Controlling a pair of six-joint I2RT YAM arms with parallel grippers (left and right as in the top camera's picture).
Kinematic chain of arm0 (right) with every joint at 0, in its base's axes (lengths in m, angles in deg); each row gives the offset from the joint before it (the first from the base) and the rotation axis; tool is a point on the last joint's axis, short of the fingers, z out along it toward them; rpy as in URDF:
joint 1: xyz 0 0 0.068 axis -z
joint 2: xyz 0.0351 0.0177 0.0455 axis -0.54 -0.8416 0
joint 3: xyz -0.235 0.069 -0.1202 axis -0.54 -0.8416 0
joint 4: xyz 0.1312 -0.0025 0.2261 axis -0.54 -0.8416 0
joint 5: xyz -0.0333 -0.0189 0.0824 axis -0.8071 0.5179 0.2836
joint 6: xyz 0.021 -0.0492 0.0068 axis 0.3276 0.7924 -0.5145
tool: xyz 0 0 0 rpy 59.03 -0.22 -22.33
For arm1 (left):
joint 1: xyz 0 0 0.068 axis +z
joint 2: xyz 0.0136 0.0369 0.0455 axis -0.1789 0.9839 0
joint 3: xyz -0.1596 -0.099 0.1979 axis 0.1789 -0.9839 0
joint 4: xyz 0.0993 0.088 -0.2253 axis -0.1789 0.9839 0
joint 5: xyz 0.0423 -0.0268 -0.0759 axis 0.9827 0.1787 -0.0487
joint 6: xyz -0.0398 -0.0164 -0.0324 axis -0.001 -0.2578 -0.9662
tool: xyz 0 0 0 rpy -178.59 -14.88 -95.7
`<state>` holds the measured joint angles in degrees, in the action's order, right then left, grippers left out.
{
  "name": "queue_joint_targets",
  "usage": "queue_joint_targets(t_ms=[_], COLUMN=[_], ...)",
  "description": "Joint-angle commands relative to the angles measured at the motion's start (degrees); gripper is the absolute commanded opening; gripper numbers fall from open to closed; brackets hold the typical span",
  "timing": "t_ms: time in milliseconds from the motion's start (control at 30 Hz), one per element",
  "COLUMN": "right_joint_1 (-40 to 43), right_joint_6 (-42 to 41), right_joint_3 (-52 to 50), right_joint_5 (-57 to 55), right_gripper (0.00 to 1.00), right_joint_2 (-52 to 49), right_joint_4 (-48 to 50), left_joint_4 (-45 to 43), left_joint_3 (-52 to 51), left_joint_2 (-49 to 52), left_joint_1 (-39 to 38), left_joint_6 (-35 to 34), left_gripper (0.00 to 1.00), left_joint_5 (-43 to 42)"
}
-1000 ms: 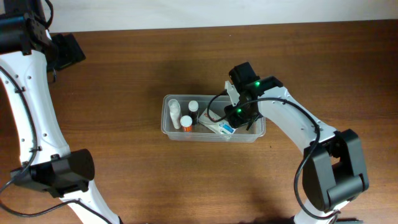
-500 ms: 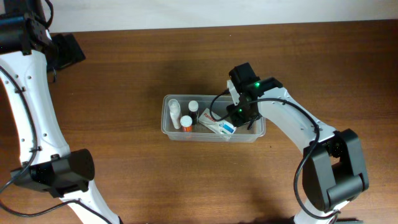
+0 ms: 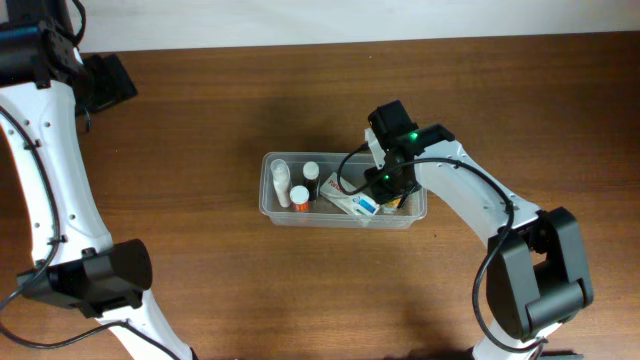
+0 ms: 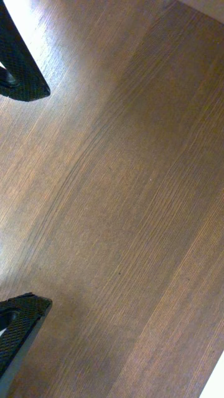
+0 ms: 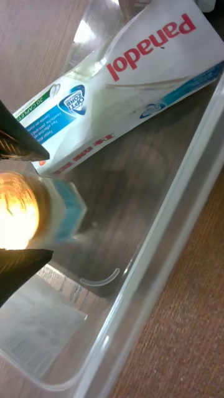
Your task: Pack container
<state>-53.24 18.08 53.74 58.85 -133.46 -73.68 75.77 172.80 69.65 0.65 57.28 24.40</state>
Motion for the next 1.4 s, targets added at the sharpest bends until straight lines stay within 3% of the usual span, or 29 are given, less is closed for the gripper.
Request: queue_joint_targets(t_ms=[0,267,467,533,600,633,733,900,1367], right_joint_1=[0.0,0.1,0.1,0.1,0.1,0.1,0.1,0.0,0.0], right_joint_6=[-0.3,-0.5,-0.5,-0.5,-0.5,-0.5,-0.5,-0.5,-0.5], right_joint_3=[-0.5,1.8,18.0,24.7,31.0,35.7,45.8,52.6,53.6], right_joint_5=[-0.5,-0.5,-0.7,-1.4,-3.0,-4.9,-7.9,-9.2,-9.1], right_gripper=[0.37,0.38,0.49,0.66,0.94,0.98,0.99,0.99,0.98], right_joint_2=[0.1,0.3,2.0,2.6,3.5,4.5,7.4,11.9,21.7], right_joint_4=[0.0,-0.5,-8.2,-11.4,-14.2,-16.2,-21.3,-26.0,-27.3], left_joint_4=[0.1,0.1,0.1,0.1,0.1,0.1,0.1,0.1,0.1], left_joint_3=[1.0,1.0,1.0,1.0,1.0,1.0,1.0,1.0,1.0], left_joint_2=[0.2,0.2,0.2,0.2,0.2,0.2,0.2,0.2,0.2], left_joint_1=[0.3,0.3,0.3,0.3,0.3,0.3,0.3,0.3,0.3], left_joint_6=[-0.6,-0.6,-0.6,-0.6,-0.6,-0.6,-0.6,-0.6,-0.6], left_gripper=[0.99,0.99,0.99,0.99,1.0,0.99,0.99,0.99,0.99], left_joint_5=[0.5,0.5,0.5,0.5,0.5,0.5,0.5,0.5,0.5])
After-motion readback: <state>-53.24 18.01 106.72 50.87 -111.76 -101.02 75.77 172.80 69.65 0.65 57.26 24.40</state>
